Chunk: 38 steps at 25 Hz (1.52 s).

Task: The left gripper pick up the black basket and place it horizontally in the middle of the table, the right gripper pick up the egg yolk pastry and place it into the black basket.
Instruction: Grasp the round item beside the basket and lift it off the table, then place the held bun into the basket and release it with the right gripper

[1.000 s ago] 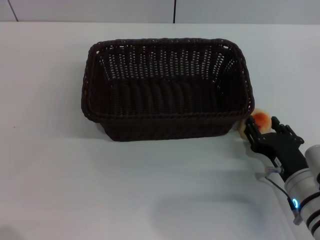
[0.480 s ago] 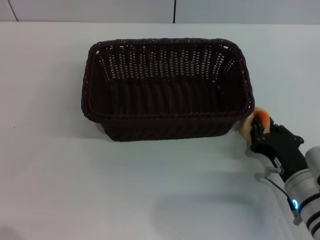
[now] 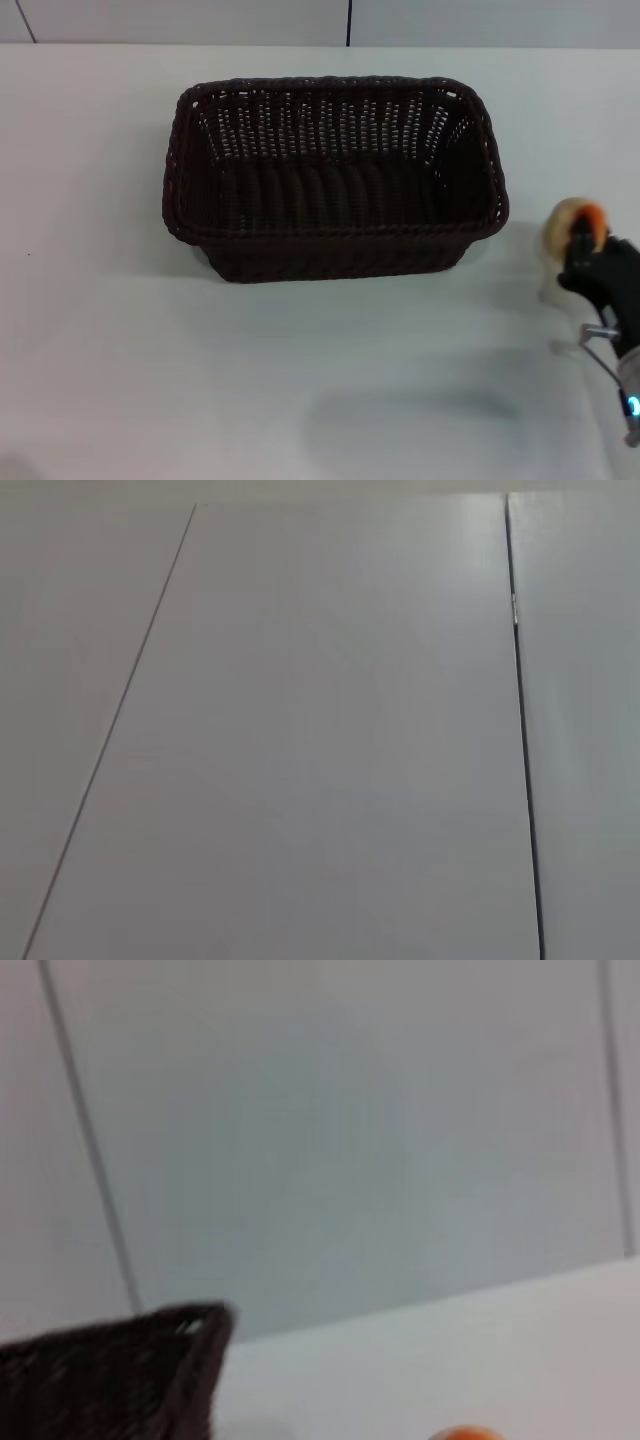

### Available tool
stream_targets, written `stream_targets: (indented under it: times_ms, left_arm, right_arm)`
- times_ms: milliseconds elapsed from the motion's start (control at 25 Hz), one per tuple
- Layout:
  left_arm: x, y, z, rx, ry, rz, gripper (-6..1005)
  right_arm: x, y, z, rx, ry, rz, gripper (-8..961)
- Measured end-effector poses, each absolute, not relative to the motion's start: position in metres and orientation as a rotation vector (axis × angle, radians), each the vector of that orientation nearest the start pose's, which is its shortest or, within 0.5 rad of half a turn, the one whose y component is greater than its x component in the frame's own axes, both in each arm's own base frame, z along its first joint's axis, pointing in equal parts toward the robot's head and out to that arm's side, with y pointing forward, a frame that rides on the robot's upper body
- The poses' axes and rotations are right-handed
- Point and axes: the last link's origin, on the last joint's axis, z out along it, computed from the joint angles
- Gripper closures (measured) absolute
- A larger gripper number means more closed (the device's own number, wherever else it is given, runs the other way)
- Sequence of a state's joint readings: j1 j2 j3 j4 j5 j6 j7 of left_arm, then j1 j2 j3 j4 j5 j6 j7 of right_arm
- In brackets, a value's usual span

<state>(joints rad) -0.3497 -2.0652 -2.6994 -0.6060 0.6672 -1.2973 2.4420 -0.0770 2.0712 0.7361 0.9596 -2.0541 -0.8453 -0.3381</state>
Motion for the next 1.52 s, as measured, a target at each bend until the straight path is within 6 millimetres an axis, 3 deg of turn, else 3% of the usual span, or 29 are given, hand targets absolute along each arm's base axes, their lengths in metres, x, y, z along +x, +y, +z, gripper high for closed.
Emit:
stream_targets:
  times_ms: [280, 480, 600, 1000, 1200, 1520]
  left_arm:
    - [-0.347, 0.313, 0.205, -1.075, -0.254, -0.988, 234]
    - [-0.347, 0.313, 0.204, -1.077, -0.254, -0.988, 234]
    - [-0.347, 0.312, 0.203, -1.077, -0.257, -0.989, 234]
    - [-0.348, 0.310, 0.203, -1.073, -0.264, -0.998, 235]
    - [-0.348, 0.310, 0.203, -1.073, -0.261, -1.001, 235]
    - [-0.349, 0.307, 0.203, -1.071, -0.258, -1.002, 235]
  right_arm:
    - [0.284, 0.239, -0.051, -1.438, 0.795, 0.651, 839]
    - [0.257, 0.251, -0.046, -1.495, 0.665, 0.661, 858]
    - [0.235, 0.255, -0.051, -1.577, 0.572, 0.692, 868]
    - [0.201, 0.267, -0.070, -1.769, 0.486, 0.716, 886]
    - [0.194, 0.280, -0.080, -1.871, 0.494, 0.685, 888]
    - [0.186, 0.286, -0.086, -1.927, 0.506, 0.685, 868]
